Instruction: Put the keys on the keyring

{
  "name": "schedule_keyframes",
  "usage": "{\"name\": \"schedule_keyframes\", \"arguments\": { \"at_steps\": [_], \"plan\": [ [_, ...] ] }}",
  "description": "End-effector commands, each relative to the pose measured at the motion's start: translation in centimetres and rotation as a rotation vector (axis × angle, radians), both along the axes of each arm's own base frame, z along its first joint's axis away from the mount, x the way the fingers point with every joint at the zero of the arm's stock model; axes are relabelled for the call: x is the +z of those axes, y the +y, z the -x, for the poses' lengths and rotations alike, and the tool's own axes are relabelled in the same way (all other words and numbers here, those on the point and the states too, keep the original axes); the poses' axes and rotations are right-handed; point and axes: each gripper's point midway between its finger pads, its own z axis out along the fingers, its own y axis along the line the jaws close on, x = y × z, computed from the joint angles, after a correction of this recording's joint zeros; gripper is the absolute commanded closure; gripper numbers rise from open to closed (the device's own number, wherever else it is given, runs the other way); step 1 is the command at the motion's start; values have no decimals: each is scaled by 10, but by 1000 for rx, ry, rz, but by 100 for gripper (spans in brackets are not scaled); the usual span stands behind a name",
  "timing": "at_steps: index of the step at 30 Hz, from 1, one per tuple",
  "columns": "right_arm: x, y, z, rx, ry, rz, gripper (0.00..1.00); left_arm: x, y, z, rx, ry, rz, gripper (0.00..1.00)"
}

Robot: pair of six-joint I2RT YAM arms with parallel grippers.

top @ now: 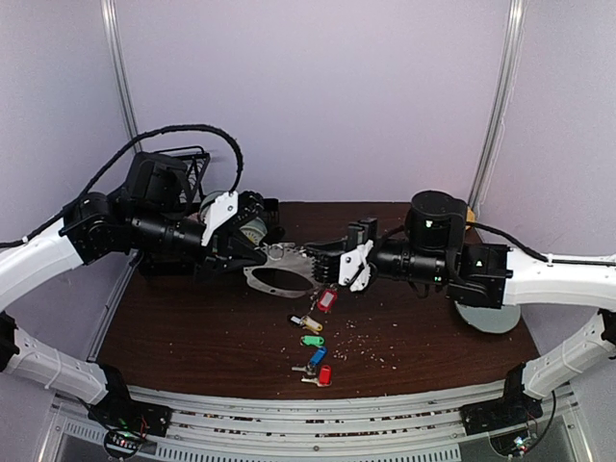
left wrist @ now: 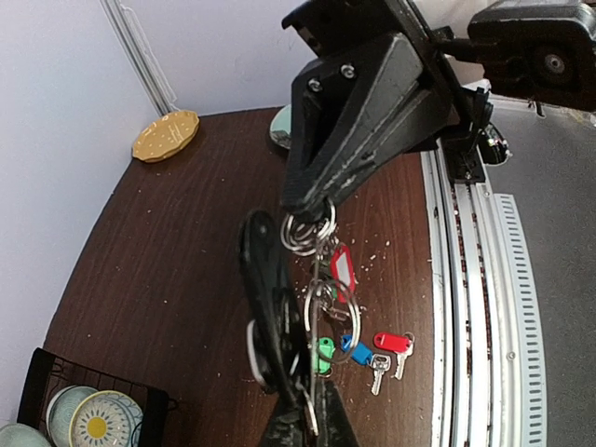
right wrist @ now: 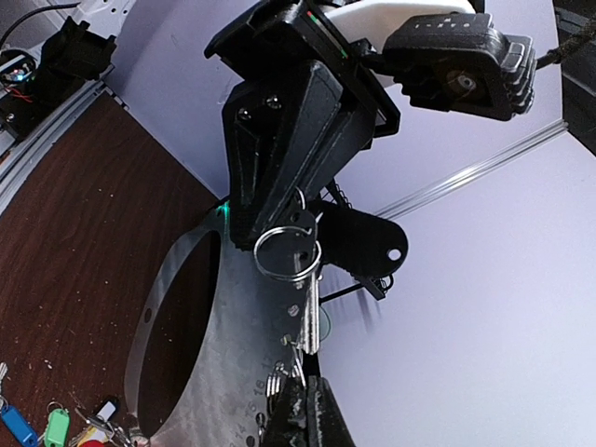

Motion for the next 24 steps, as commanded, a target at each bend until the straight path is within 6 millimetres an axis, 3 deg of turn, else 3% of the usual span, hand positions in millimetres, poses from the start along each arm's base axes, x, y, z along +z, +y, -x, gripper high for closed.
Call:
{"name": "schedule_keyframes", "arguments": {
  "at_steps": [1, 7, 10, 13, 15, 21, 23, 24],
  "plan": [
    [20, -14, -16, -101, -14, -165, 100, 17, -8, 7, -47, -37, 79, 100],
    [25, -14, -30, -239, -73, -318, 100, 24, -19, 10, -69, -8, 151, 100],
    [25, -14, -39, -337, -149, -354, 100, 31, -23, 22, -129, 16, 212, 63],
    [29, -19, -46, -385, -185, -385, 100, 41, -19, 34, -173, 22, 252, 41],
    [27, -17, -41, -358, -217, -372, 100, 48, -13, 38, -172, 11, 264, 32],
    [22, -14, -35, -325, -279, -332, 100, 87, 8, 35, -110, -35, 387, 25],
    [22, -16, -34, -334, -313, -326, 100, 95, 12, 8, 23, -4, 426, 28],
    [21, -17, -34, -337, -328, -321, 100, 99, 14, -10, 103, 27, 445, 34]
  ]
}}
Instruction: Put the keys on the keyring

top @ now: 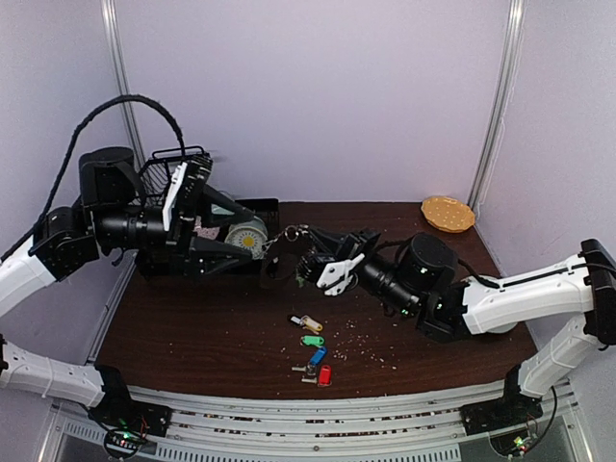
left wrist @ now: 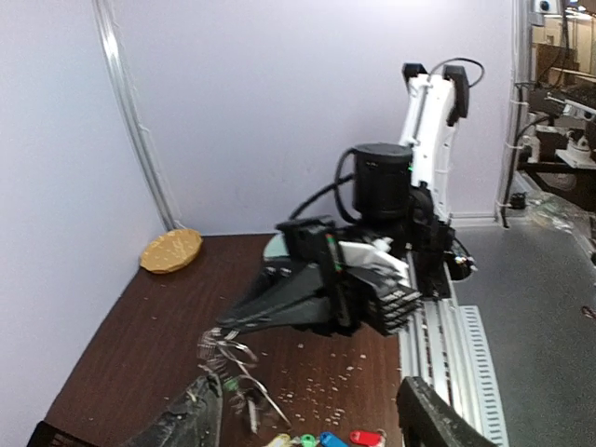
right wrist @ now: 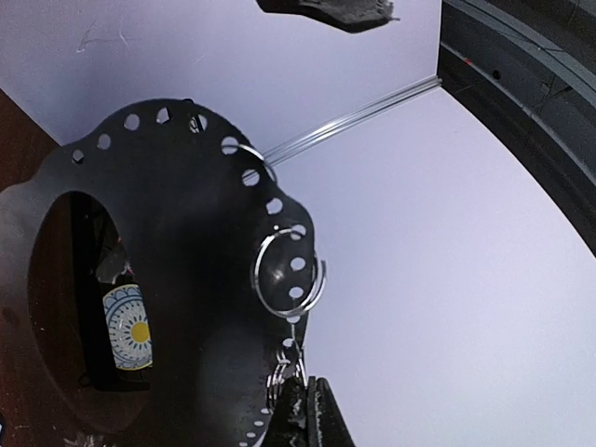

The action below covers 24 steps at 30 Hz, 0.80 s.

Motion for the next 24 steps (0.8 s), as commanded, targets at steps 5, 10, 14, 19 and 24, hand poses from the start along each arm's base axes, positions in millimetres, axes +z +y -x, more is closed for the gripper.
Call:
{"name": "schedule_keyframes", "arguments": {
  "at_steps": [5, 10, 14, 19, 24],
  "plan": [
    [20, -14, 13, -31, -182, 7, 100, 46, -4, -98, 308, 266, 200, 56],
    [20, -13, 21, -31, -246, 56, 100, 12, -38, -108, 197, 355, 136, 61],
    [21, -11, 25, -39, -338, 134, 100, -4, -55, -101, 78, 389, 115, 60],
    [18, -6, 24, -56, -419, 277, 100, -8, -55, -101, 74, 341, 72, 53],
    [21, -7, 19, -89, -429, 294, 100, 18, -32, -82, 86, 207, 107, 55]
  ]
}}
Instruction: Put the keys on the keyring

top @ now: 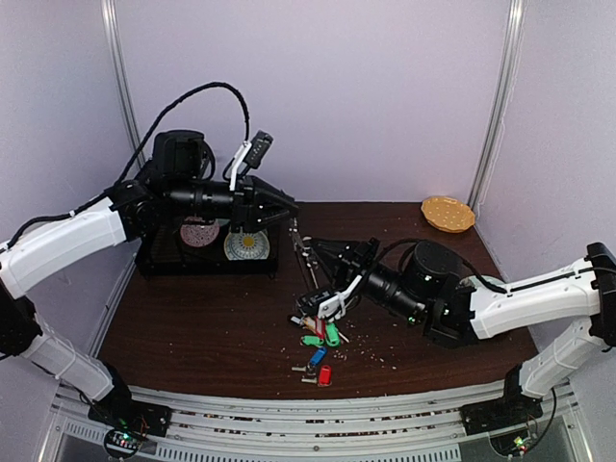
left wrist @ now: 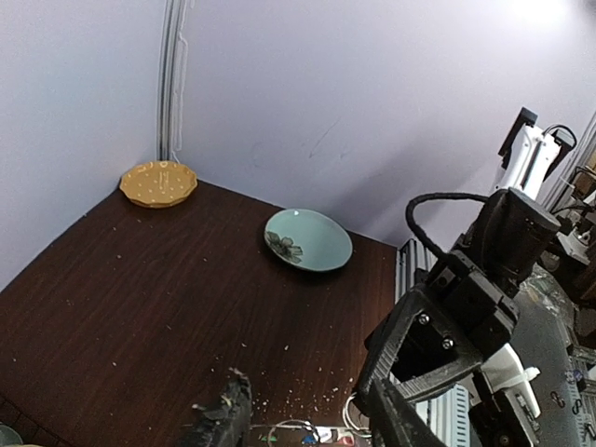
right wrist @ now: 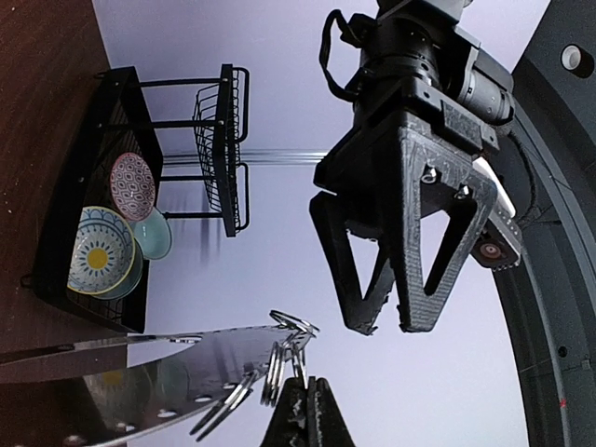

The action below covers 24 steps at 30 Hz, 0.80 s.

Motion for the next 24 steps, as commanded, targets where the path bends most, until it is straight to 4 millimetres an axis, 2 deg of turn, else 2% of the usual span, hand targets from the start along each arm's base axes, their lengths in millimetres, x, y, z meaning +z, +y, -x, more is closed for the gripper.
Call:
{"name": "schedule_keyframes", "arguments": {
  "at_steps": [1, 3, 6, 7, 10, 11, 14, 16, 18, 20, 22, 24],
  "plan": [
    [33, -5, 4, -16, -87, -40, 100, 54, 30, 28, 11, -233, 97, 54],
    [29, -3, 6, -4, -106, -11, 100, 60, 41, 32, 41, -306, 95, 52],
    [28, 1, 7, -10, -164, 32, 100, 44, 31, 31, -27, -224, -22, 52],
    [31, 2, 7, -14, -177, 32, 100, 33, 26, 30, -57, -167, -61, 57],
    [38, 4, 4, -36, -214, 52, 100, 20, 20, 27, -65, -77, -89, 74],
    [43, 4, 4, -42, -223, 37, 100, 12, 20, 29, -65, -43, -80, 77],
    [51, 5, 2, -61, -242, 27, 100, 11, 18, 49, -154, 1, 7, 78],
    [48, 9, 1, -59, -254, 56, 100, 20, 12, 65, -201, -25, 36, 73],
    [42, 14, 3, -41, -265, 95, 100, 37, 7, 73, -202, -97, 57, 66],
    [38, 18, 5, -22, -283, 123, 100, 58, 7, 67, -162, -140, 77, 56],
    [34, 20, 7, -20, -312, 153, 100, 64, 9, 51, -77, -172, 31, 50],
    [33, 21, 8, -18, -322, 164, 100, 61, 8, 41, -54, -204, -43, 46]
  ]
}}
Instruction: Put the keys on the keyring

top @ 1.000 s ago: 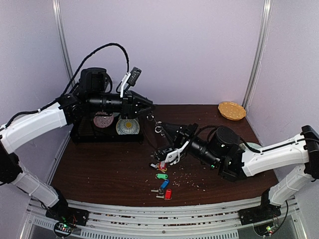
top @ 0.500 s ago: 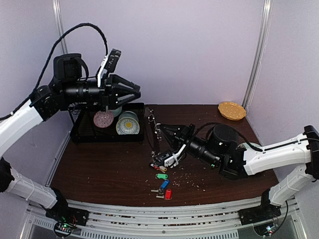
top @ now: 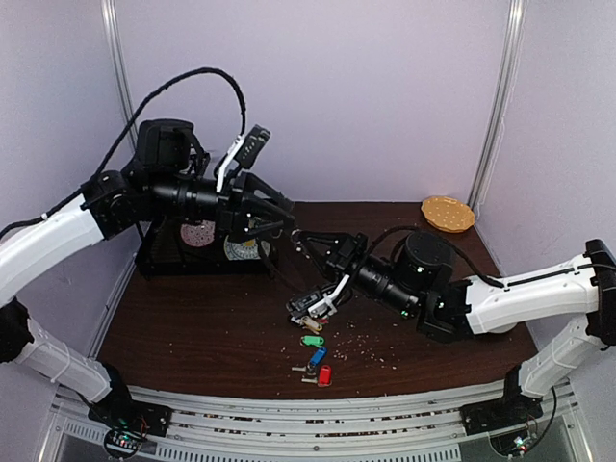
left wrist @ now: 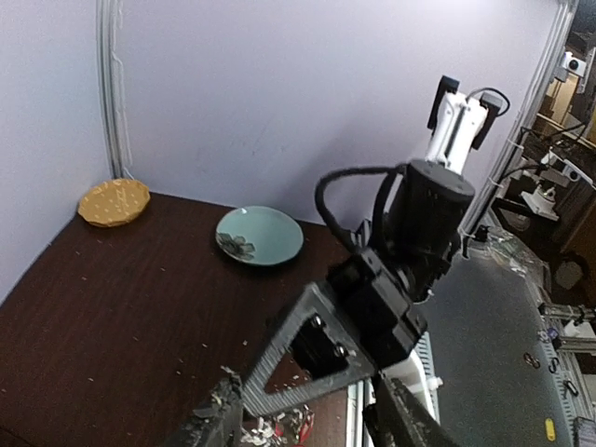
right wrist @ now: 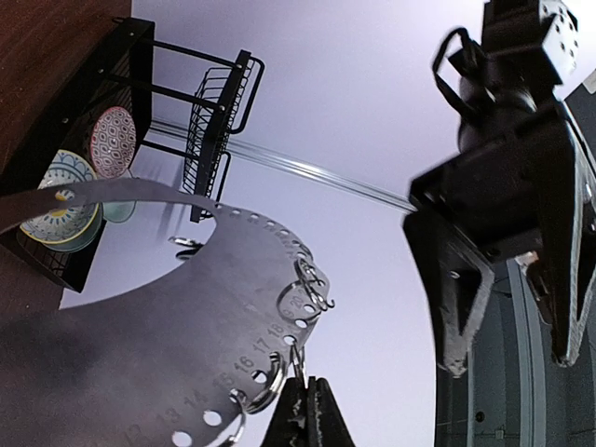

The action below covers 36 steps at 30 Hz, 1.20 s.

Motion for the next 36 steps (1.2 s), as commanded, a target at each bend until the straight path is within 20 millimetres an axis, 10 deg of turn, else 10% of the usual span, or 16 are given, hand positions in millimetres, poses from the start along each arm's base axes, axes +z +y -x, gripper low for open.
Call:
{"name": "schedule_keyframes", "arguments": {
  "at_steps": [1, 5, 25, 36],
  "plan": [
    [17, 6, 8, 20, -74, 0, 100, 33, 5, -25, 101, -157, -44, 46],
    [14, 7, 14, 33, -97, 35, 100, -1, -3, -34, 28, -143, -199, 47],
    [19, 0, 23, 27, -131, 44, 100, -33, 0, -5, -196, 45, -154, 47],
    [14, 1, 19, 13, -101, 48, 100, -35, 2, -11, -112, 161, -29, 71]
  ]
}}
